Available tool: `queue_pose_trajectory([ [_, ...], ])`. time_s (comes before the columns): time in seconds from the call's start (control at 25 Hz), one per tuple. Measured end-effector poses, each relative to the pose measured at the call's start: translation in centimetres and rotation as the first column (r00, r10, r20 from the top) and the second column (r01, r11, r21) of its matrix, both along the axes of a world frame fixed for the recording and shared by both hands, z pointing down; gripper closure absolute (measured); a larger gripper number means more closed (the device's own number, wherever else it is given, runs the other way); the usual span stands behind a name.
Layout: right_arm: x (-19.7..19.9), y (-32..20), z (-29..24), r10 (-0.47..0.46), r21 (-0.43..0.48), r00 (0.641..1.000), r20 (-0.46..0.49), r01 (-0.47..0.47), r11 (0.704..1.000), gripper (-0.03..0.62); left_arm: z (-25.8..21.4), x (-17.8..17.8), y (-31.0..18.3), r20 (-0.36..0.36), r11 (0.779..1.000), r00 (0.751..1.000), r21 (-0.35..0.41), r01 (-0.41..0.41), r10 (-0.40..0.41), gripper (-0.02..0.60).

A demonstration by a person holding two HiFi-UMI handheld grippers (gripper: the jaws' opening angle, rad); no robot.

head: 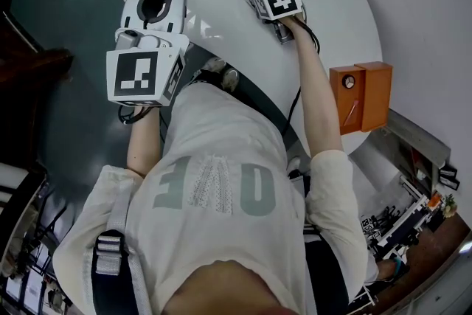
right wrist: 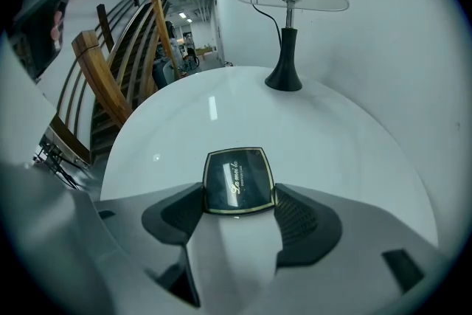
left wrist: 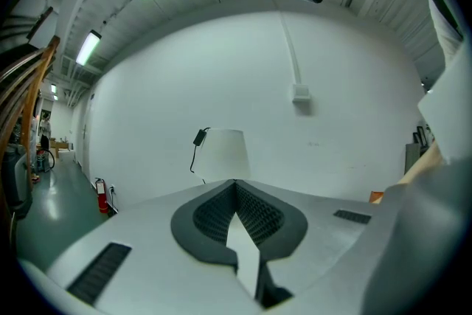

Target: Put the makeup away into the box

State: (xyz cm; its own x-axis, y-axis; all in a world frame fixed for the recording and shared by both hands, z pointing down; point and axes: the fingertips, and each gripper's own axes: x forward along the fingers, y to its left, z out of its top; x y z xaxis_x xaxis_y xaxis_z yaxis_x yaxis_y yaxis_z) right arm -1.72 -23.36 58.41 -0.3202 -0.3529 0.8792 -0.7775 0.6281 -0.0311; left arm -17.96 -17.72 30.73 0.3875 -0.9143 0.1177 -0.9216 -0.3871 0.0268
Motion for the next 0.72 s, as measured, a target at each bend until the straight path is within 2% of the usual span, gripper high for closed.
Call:
queue_pose_trajectory([
  [0.08, -0.1, -0.4, -1.1, 0.011, 0.034, 1.0, 0.029, -0.012, 0.999, 0.284, -0.4, 0.3, -0.2, -0.006, 1.0, 1.0, 0.003, -0.004, 0.004, 0.575],
  [0.16, -0.5, -0.9, -4.0, 0.02, 0.115, 0.996, 0.089, -0.03, 0.993, 0.287, -1.0, 0.8, -0.3, -0.016, 1.0, 1.0, 0.013, -0.011, 0.011, 0.575],
  [0.32, -0.8, -1.5, -12.7, 0.025, 0.309, 0.974, 0.223, -0.095, 0.946, 0.29, -2.6, 2.2, -0.7, 0.002, 0.997, 0.999, 0.052, -0.052, 0.051, 0.575],
  [0.44, 0.0, -0.8, -19.7, 0.029, 0.451, 0.952, 0.305, -0.171, 0.876, 0.292, -4.0, 3.4, -1.1, 0.004, 0.993, 0.997, 0.088, -0.082, 0.082, 0.575],
  [0.56, 1.6, 1.2, -25.8, 0.034, 0.577, 0.935, 0.352, -0.245, 0.779, 0.292, -5.0, 5.3, -1.4, 0.003, 0.986, 0.993, 0.116, -0.121, 0.121, 0.575],
  [0.64, 3.0, 3.1, -29.0, 0.039, 0.639, 0.93, 0.367, -0.282, 0.716, 0.293, -5.6, 6.8, -1.4, 0.001, 0.979, 0.988, 0.13, -0.154, 0.156, 0.575],
  [0.72, 4.6, 5.1, -31.2, 0.047, 0.673, 0.925, 0.378, -0.309, 0.672, 0.293, -6.1, 8.5, -1.1, 0.001, 0.972, 0.982, 0.14, -0.187, 0.189, 0.575],
])
